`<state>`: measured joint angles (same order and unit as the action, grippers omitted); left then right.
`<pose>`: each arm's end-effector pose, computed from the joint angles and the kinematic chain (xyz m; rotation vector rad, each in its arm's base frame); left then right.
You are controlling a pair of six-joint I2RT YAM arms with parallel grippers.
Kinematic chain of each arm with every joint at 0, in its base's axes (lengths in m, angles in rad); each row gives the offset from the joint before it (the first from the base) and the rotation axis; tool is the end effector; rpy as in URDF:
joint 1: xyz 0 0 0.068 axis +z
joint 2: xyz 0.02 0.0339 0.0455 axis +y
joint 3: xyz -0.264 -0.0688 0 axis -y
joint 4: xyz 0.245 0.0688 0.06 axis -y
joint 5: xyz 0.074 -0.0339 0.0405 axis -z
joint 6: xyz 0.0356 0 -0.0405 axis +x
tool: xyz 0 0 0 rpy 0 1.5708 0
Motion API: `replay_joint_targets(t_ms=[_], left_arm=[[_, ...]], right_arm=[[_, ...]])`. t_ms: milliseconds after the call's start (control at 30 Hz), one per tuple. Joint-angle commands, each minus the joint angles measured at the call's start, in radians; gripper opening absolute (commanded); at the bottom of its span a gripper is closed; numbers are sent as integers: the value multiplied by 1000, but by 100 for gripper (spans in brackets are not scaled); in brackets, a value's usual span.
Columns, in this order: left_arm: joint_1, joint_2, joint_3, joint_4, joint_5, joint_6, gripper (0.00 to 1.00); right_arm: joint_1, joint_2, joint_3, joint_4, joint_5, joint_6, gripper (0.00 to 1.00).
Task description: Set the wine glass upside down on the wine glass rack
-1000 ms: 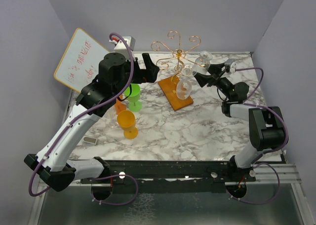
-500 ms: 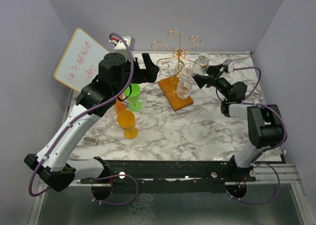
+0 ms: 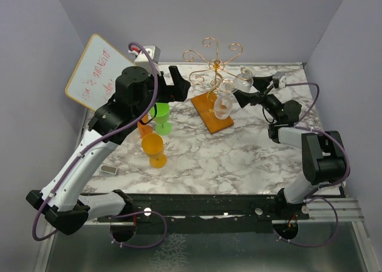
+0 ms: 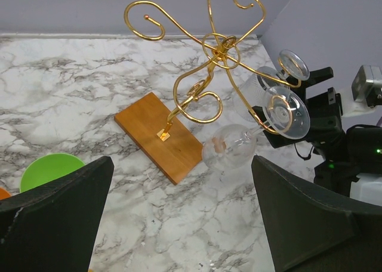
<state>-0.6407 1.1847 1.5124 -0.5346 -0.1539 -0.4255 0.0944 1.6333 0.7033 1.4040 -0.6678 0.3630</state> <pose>0.1957 -0.1391 0.4713 0.0820 1.8174 -0.6286 0.3183 0.0523 0.2630 -0.4622 1.1500 0.7641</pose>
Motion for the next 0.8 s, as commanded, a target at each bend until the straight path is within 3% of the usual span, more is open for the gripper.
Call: replay_joint_targets(t_ms=[0, 200, 400, 667, 767], left_arm=[[6, -34, -23, -7, -28, 7, 99], [6, -72, -50, -7, -16, 6, 99], [6, -121, -110, -10, -11, -9, 99], [6, -210, -271, -63, 10, -34, 99], [6, -231, -317, -123, -11, -57, 98]], right_arm=[[-1, -59, -41, -24, 44, -37, 100], [-1, -193, -138, -83, 111, -38, 100], [-2, -426, -256, -211, 166, -51, 100], [-1, -871, -242, -869, 272, -83, 100], [-1, -984, -214, -1089, 417, 31, 96]])
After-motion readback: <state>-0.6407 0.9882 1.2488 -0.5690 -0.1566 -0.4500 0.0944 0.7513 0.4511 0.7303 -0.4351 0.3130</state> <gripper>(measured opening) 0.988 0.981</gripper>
